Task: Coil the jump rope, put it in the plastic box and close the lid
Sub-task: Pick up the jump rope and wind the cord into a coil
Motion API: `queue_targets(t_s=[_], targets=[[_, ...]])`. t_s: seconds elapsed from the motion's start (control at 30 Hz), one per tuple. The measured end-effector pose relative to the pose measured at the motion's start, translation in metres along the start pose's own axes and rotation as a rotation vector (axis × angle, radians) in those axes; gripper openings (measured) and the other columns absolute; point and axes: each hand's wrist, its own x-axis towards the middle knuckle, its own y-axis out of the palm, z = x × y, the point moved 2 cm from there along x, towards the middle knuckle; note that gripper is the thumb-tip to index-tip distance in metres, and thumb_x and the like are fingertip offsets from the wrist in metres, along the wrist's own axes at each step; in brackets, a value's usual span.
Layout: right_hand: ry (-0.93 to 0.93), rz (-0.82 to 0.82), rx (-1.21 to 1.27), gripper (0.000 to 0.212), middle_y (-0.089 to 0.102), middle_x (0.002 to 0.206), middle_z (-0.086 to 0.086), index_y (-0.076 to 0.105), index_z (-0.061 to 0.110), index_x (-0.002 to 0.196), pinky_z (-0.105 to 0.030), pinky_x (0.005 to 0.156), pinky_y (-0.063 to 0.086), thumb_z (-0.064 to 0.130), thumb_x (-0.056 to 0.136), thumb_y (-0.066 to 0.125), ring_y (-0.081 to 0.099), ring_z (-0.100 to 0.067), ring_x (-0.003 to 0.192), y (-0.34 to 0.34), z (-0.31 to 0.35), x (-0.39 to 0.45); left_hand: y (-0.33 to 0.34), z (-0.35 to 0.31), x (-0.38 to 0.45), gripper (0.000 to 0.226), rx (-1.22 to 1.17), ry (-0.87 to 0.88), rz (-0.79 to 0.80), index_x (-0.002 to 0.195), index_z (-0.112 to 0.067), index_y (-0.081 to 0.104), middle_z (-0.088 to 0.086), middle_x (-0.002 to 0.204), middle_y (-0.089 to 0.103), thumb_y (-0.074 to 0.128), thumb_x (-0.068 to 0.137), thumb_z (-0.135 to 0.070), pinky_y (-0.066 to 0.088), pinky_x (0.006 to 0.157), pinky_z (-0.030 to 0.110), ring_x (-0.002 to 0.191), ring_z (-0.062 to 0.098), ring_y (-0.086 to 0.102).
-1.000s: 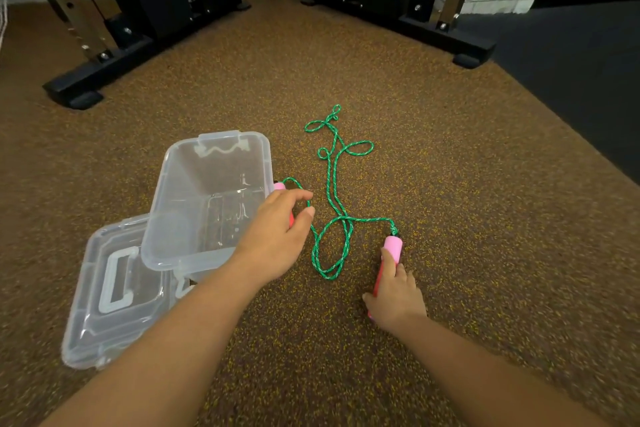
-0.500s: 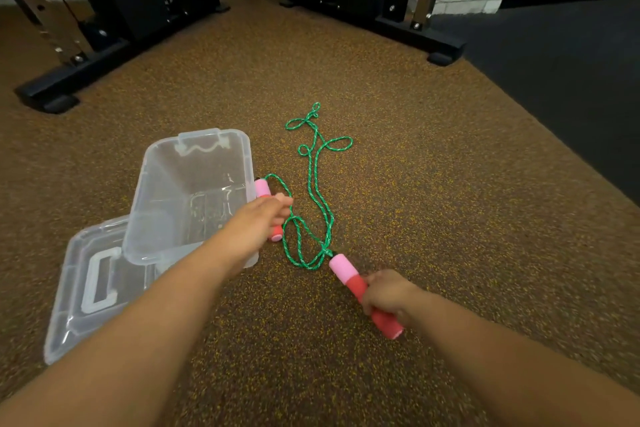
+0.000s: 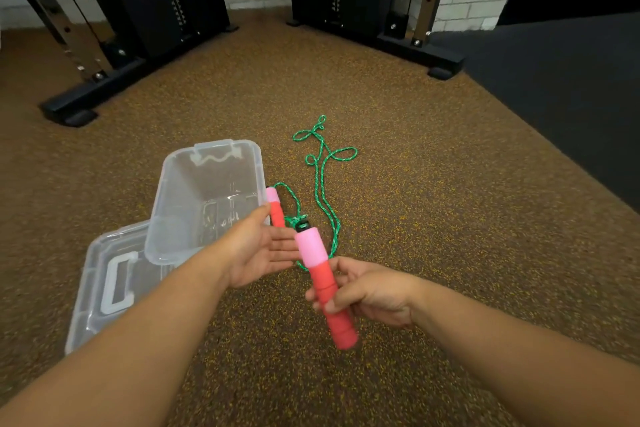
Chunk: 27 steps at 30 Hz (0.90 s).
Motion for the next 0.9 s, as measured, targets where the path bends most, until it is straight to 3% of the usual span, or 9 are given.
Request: queue_targets(t_s=[0.1,0.2,0.3,0.57,0.73,0.9], targets=[[-0.010,0.039,-0.055,0.054,0.071,0.094,-0.003,0.051,0.018,0.107,-0.031,0.091,0.043,-0.010,0.063,0.062,0.065,-0.014,0.082,0.004,0.004,-0.002,0.004,0.000,-0.002,0.087,-0.038,-0.019,0.086,0.127,0.003,0.051,0.023,0.118,0.061,0.012,0.090,-0.066,0.048,0.086,0.037,0.101,0.030,0.060],[0.018,0.103,-0.113,0.053,0.071,0.092,-0.001,0.051,0.017,0.108,-0.028,0.087,0.047,-0.011,0.064,0.061,0.066,-0.012,0.082,0.005,0.003,-0.005,0.010,-0.002,-0.007,0.091,-0.101,-0.015,0.175,0.114,0.001,0.062,0.022,0.112,0.067,0.012,0.087,-0.070,0.046,0.092,0.038,0.098,0.030,0.065],[0.073,0.172,-0.173,0.049,0.072,0.092,0.000,0.052,0.019,0.102,-0.029,0.087,0.047,-0.013,0.066,0.060,0.066,-0.011,0.082,0.008,-0.004,-0.007,0.011,-0.008,-0.008,0.090,-0.147,0.006,0.233,0.111,0.002,0.066,0.019,0.109,0.070,0.017,0.087,-0.070,0.051,0.089,0.038,0.093,0.028,0.070],[0.151,0.221,-0.255,0.049,0.069,0.096,-0.002,0.051,0.019,0.102,-0.024,0.080,0.050,-0.021,0.074,0.054,0.065,-0.009,0.082,0.011,-0.015,-0.006,0.016,-0.015,-0.020,0.048,-0.135,0.089,0.298,0.101,-0.005,0.073,0.014,0.103,0.073,0.040,0.089,-0.037,0.053,0.085,0.036,0.089,0.023,0.073],[0.128,0.204,-0.290,0.049,0.066,0.101,-0.005,0.051,0.019,0.102,-0.020,0.074,0.052,-0.022,0.074,0.055,0.065,-0.008,0.081,0.015,-0.014,-0.004,0.016,-0.016,-0.025,0.032,-0.179,0.197,0.241,0.088,-0.011,0.077,0.007,0.078,0.076,0.051,0.083,-0.029,0.059,0.067,0.030,0.072,0.019,0.074],[0.082,0.114,-0.389,0.050,0.065,0.100,-0.004,0.048,0.017,0.104,-0.016,0.064,0.051,-0.024,0.077,0.055,0.065,-0.003,0.077,0.020,-0.015,-0.002,0.017,-0.017,-0.024,0.042,-0.267,0.223,0.219,0.081,-0.014,0.078,0.002,0.058,0.072,0.042,0.094,-0.030,0.059,0.054,0.029,0.058,0.017,0.072]])
